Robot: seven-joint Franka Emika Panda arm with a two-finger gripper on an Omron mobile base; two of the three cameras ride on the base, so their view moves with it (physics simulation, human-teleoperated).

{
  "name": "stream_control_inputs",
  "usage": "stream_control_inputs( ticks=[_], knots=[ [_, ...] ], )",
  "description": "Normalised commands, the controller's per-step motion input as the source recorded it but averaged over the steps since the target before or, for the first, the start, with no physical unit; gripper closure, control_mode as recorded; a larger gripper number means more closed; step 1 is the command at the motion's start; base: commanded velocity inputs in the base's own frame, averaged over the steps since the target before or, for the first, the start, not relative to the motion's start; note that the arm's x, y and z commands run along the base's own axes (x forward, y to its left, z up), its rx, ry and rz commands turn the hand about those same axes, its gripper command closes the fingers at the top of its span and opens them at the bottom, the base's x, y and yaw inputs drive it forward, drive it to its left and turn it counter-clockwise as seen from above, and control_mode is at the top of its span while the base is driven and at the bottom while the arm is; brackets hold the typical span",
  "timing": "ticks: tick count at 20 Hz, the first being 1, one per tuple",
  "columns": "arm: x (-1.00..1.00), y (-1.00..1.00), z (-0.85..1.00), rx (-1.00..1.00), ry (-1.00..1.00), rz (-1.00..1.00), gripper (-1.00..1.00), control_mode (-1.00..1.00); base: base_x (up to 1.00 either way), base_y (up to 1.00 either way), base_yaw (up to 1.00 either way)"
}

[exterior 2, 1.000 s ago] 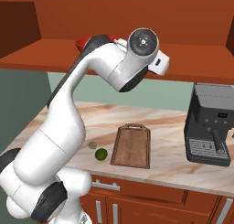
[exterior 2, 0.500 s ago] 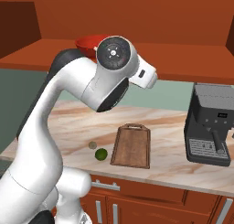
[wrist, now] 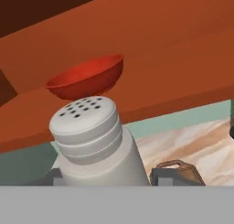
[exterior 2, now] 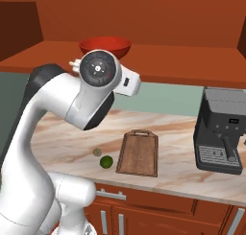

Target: Open the cabinet. Place the bowl and condiment on the counter. Then place the lime and garlic on the cutting board.

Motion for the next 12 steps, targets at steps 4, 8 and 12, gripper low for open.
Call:
stream_control_inputs(
  ticks=[4, 8, 12],
  knots=[
    [-0.53, 0.36, -0.03, -0.10, 0.03, 0.27, 1.00, -1.00, 0.00, 0.00, 0.00],
    [-0.80, 0.18, 0.00, -0.15, 0.09, 0.20, 1.00, -1.00, 0.00, 0.00, 0.00],
    [-0.57, 0.24, -0.13, -0.15, 0.03, 0.16, 1.00, -1.00, 0.00, 0.00, 0.00]
  ],
)
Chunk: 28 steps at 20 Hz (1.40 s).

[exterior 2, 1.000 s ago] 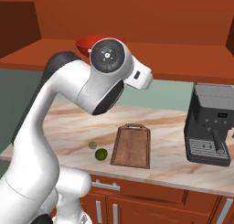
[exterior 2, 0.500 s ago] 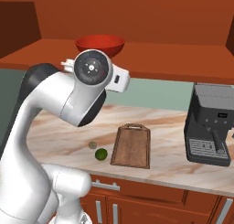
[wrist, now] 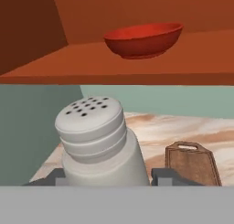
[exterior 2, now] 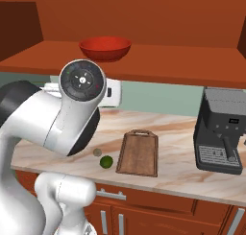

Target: Open the cabinet. Place the bowl and condiment on the counter. Then place the lime and garlic on the cutting board.

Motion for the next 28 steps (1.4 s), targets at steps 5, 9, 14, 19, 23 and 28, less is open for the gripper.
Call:
stream_control_inputs(
  ticks=[5, 9, 14, 19, 23, 28],
  knots=[
    [-0.18, 0.37, -0.32, -0.13, 0.00, 0.15, 1.00, -1.00, 0.00, 0.00, 0.00],
    [0.00, 0.39, -0.52, -0.10, 0.00, 0.09, 1.00, -1.00, 0.00, 0.00, 0.00],
    [0.00, 0.33, -0.61, -0.01, 0.00, 0.11, 1.00, -1.00, 0.00, 0.00, 0.00],
    [0.00, 0.38, -0.59, 0.00, -0.01, 0.09, 1.00, -1.00, 0.00, 0.00, 0.00],
    [0.00, 0.37, -0.53, 0.00, -0.05, 0.02, 1.00, -1.00, 0.00, 0.00, 0.00],
    [0.04, 0.26, -0.27, 0.02, -0.05, 0.02, 1.00, -1.00, 0.00, 0.00, 0.00]
  ],
)
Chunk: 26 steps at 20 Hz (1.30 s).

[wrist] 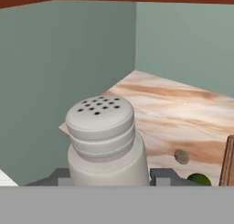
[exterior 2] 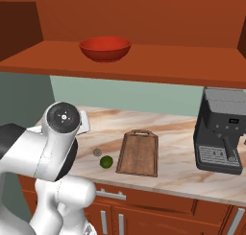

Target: Open the cabinet. Place the bowl and condiment on the counter. Then place the lime and garlic on the cutting board.

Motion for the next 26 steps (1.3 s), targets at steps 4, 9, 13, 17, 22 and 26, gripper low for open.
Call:
stream_control_inputs(
  ticks=[4, 9, 13, 17, 22, 26],
  knots=[
    [0.16, 0.23, -0.08, 0.03, 0.00, 0.03, 1.00, -1.00, 0.00, 0.00, 0.00],
    [0.25, 0.24, -0.21, 0.03, -0.02, 0.05, 1.00, -1.00, 0.00, 0.00, 0.00],
    [0.28, 0.24, -0.31, 0.06, -0.09, 0.06, 1.00, -1.00, 0.00, 0.00, 0.00],
    [0.28, 0.23, -0.28, 0.07, -0.13, 0.05, 1.00, -1.00, 0.00, 0.00, 0.00],
    [0.24, 0.21, -0.22, 0.08, -0.14, 0.03, 1.00, -1.00, 0.00, 0.00, 0.00],
    [0.24, 0.25, -0.21, 0.06, -0.13, 0.02, 1.00, -1.00, 0.00, 0.00, 0.00]
  ],
)
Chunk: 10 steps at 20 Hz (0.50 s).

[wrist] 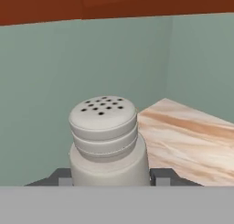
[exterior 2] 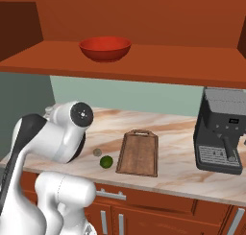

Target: Open the cabinet. Place the bowl and condiment on the counter. Then place the lime and garlic on the cutting board.

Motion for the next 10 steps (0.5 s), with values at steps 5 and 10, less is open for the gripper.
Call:
stream_control_inputs(
  ticks=[5, 10],
  knots=[
    [0.23, 0.33, -0.19, 0.03, -0.10, 0.01, 1.00, -1.00, 0.00, 0.00, 0.00],
    [0.27, 0.36, -0.16, 0.02, -0.06, 0.00, 1.00, -1.00, 0.00, 0.00, 0.00]
  ],
)
